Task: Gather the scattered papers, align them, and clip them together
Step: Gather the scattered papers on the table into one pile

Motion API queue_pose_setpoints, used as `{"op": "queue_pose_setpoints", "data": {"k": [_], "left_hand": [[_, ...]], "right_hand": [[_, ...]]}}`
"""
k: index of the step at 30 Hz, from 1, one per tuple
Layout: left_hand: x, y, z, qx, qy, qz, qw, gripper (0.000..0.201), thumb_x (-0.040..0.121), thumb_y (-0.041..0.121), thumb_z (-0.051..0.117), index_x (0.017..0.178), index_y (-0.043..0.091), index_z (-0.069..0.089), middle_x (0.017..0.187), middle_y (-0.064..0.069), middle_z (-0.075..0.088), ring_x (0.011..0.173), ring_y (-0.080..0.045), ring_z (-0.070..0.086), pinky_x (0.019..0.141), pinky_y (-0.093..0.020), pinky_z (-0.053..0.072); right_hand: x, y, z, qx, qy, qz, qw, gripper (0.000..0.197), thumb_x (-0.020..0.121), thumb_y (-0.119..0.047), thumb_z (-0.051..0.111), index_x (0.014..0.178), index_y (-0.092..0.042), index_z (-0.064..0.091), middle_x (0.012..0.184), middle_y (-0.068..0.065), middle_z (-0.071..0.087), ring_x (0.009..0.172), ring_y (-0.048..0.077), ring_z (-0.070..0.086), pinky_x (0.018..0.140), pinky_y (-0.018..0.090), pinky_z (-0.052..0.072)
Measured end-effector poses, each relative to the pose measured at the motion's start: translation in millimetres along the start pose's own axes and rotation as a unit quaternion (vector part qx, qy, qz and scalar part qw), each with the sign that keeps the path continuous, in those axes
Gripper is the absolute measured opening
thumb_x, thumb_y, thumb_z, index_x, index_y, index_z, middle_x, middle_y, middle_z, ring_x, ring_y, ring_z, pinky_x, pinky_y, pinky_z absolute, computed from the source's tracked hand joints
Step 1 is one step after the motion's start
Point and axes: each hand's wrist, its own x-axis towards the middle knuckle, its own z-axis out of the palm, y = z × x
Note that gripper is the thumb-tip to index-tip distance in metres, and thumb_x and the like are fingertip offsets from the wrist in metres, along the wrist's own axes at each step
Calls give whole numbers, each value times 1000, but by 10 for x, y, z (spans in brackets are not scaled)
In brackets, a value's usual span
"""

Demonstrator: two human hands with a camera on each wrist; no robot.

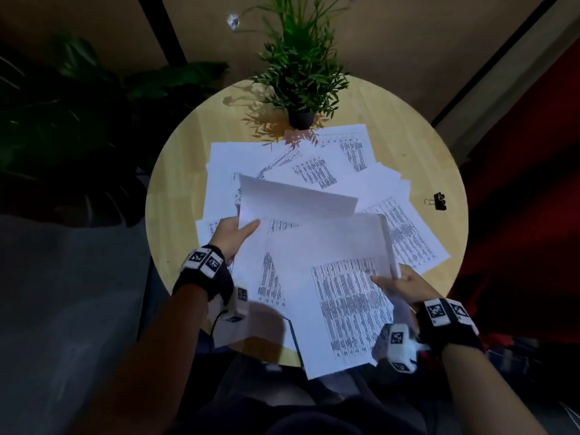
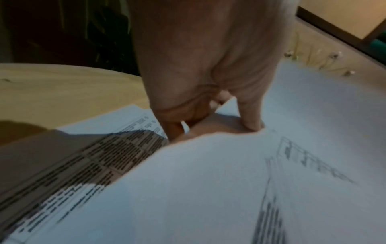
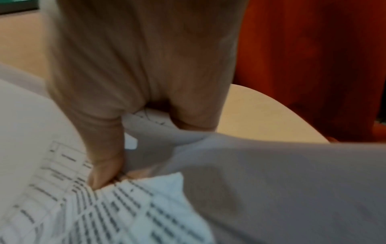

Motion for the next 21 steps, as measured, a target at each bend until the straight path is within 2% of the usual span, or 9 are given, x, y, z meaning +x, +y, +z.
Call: {"op": "queue_pose_setpoints", "data": {"k": [2, 4, 6, 8, 10, 14, 17, 19, 21], "left_hand": [[1, -57, 24, -11, 54, 21, 998, 23, 93, 22, 58, 72, 12, 55, 48, 6, 49, 38, 3, 40, 52, -24, 32], [9, -205, -60, -54, 99, 16, 994, 25, 92, 30, 59, 86, 7, 63, 60, -15, 56, 62, -11, 54, 67, -27, 41], [-17, -354, -180, -54, 111, 3, 992, 43, 87, 44, 61, 99, 3, 63, 79, -26, 62, 82, -25, 62, 76, -38, 47], [-39, -451, -241, -2, 102, -19, 995, 45, 91, 33, 59, 103, -11, 59, 106, -37, 62, 105, -51, 57, 88, -54, 48], [-89, -480, -193, 29, 82, -66, 994, 54, 93, 29, 56, 116, -19, 48, 126, -42, 47, 115, -54, 48, 99, -59, 39], [-222, -318, 43, 29, 24, -92, 995, 60, 99, 32, 44, 147, 1, 24, 156, -13, 25, 144, -31, 26, 118, -42, 23], [-234, -259, 227, -40, 57, -105, 992, 56, 100, 33, 41, 143, -2, 32, 148, -14, 38, 142, -34, 29, 112, -38, 29], [-240, -271, 349, -133, 44, -131, 981, 74, 87, 60, 51, 136, 5, 45, 139, -16, 49, 135, -39, 39, 108, -46, 35], [-251, -327, 457, -215, 28, -165, 962, 83, 76, 72, 55, 136, 16, 46, 138, 1, 51, 129, -25, 45, 110, -48, 33]], "right_hand": [[-36, -23, -31, 16, 57, -21, 998, 27, 88, -12, 66, 65, -11, 51, 49, 2, 47, 42, 14, 46, 45, 20, 39], [-10, 73, -175, 55, 152, -32, 986, 29, 89, -10, 63, 62, -10, 50, 38, -5, 49, 33, 9, 44, 42, 18, 37], [-38, 154, -363, 113, 236, -30, 965, 28, 88, -15, 65, 64, -11, 51, 36, -4, 50, 38, 15, 46, 50, 24, 38], [-120, 151, -505, 188, 298, -29, 936, 19, 84, -23, 67, 70, -16, 57, 48, -6, 57, 51, 18, 51, 58, 31, 42], [-126, 140, -585, 233, 320, -26, 918, 21, 83, -30, 68, 72, -17, 55, 60, 0, 55, 56, 18, 50, 60, 33, 41], [-81, -51, -450, 199, 262, -52, 943, 30, 75, -41, 70, 90, -17, 64, 71, -2, 70, 68, 25, 61, 62, 30, 50], [9, -102, -85, 150, 228, -29, 962, 23, 84, -28, 68, 98, -13, 58, 67, 4, 62, 61, 23, 55, 55, 27, 43], [95, -49, 255, 125, 192, 7, 973, 27, 83, -26, 70, 98, -8, 59, 57, 3, 58, 48, 18, 51, 50, 26, 39], [158, 37, 542, 111, 142, 17, 984, 26, 84, -24, 70, 99, -5, 60, 59, 2, 59, 52, 18, 53, 53, 28, 42]]}}
